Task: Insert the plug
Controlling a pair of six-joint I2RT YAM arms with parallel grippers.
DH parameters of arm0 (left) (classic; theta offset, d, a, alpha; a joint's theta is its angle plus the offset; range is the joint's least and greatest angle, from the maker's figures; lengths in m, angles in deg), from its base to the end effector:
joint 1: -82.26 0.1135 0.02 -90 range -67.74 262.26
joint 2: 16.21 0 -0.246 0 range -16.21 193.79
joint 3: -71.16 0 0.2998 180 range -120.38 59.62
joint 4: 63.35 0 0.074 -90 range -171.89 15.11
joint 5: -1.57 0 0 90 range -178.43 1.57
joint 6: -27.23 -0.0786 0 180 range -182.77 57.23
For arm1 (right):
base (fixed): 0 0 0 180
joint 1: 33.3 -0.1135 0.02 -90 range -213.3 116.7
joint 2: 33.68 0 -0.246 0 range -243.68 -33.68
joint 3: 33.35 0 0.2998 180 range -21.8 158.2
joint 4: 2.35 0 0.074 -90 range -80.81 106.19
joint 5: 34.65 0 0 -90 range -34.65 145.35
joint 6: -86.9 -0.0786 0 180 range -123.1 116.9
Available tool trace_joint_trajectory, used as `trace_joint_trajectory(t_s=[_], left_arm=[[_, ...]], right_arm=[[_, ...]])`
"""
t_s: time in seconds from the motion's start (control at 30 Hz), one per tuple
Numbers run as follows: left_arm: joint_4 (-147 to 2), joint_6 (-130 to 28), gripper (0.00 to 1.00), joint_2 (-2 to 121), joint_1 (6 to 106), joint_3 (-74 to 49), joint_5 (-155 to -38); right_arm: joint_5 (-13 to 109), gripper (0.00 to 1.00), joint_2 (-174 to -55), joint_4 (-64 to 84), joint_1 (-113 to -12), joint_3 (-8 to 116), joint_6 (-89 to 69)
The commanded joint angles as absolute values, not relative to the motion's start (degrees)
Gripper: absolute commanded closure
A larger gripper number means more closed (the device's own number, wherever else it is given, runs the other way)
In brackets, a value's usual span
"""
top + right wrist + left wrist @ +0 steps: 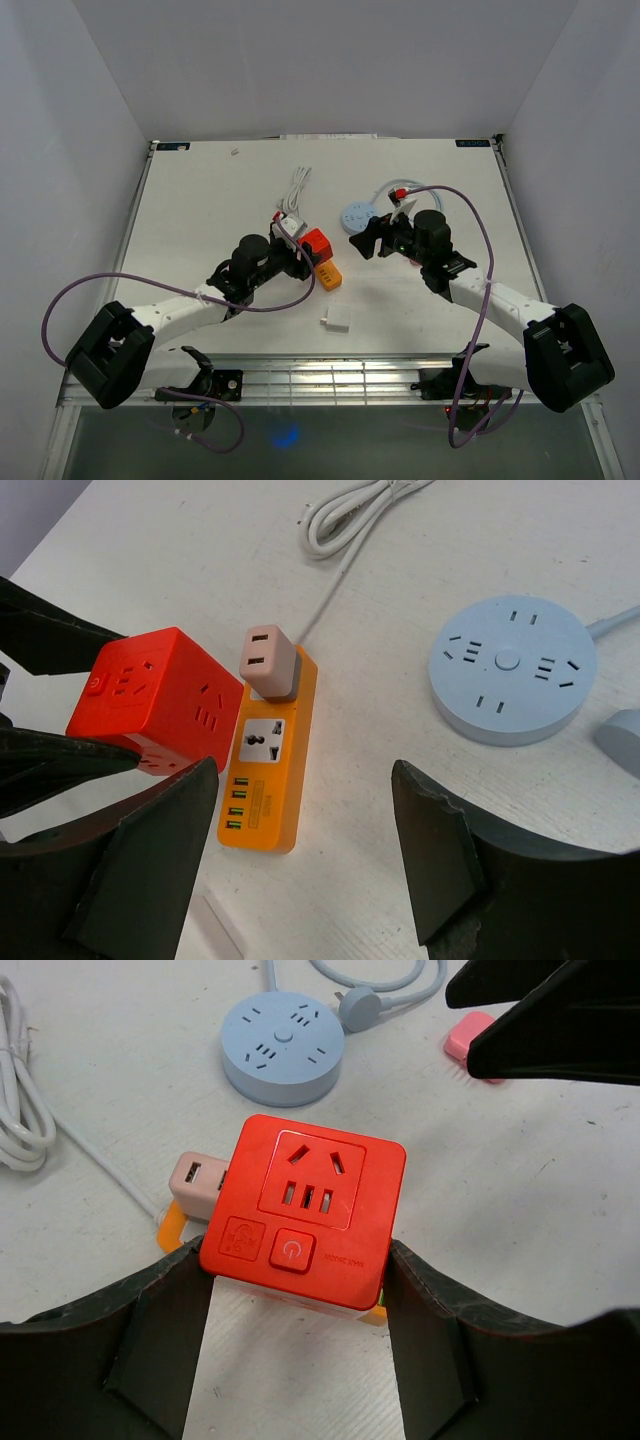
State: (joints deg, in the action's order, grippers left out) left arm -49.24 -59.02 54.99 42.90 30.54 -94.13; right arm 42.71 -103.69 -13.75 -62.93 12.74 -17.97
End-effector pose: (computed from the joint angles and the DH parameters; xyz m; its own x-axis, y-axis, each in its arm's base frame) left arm 0.2616 -0.2247 0.1507 -0.2648 0.1330 -0.9551 0.6889 0.7192 -0.0908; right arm 0.3019 0.1915 0.1905 -0.3536 0.0870 -0.9314 -0.5974 0.7452 0.2964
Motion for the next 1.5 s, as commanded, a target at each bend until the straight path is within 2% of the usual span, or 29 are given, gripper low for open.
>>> trace_joint_trajectory(t_s=[0.0, 0.67, 1.0, 1.47], left_arm=[[-44.1, -60.3, 1.0, 54.2, 42.7, 30.2, -94.2], [-42.7, -61.7, 1.0, 62.6, 42.7, 27.6, -94.7], [-34.6, -65.5, 1.0, 61.8, 42.7, 31.8, -94.7], [-35.3, -65.4, 1.0, 64.7, 42.7, 30.9, -95.8]], right_arm=[[41.6, 0.24, -103.9, -16.9, -62.7, 13.5, -18.4], [41.3, 0.25, -103.7, -17.2, -62.4, 13.0, -18.1], [40.8, 0.25, -104.0, -17.4, -62.2, 13.0, -18.2], [40.4, 0.25, -104.3, -17.3, -61.9, 13.1, -18.2]])
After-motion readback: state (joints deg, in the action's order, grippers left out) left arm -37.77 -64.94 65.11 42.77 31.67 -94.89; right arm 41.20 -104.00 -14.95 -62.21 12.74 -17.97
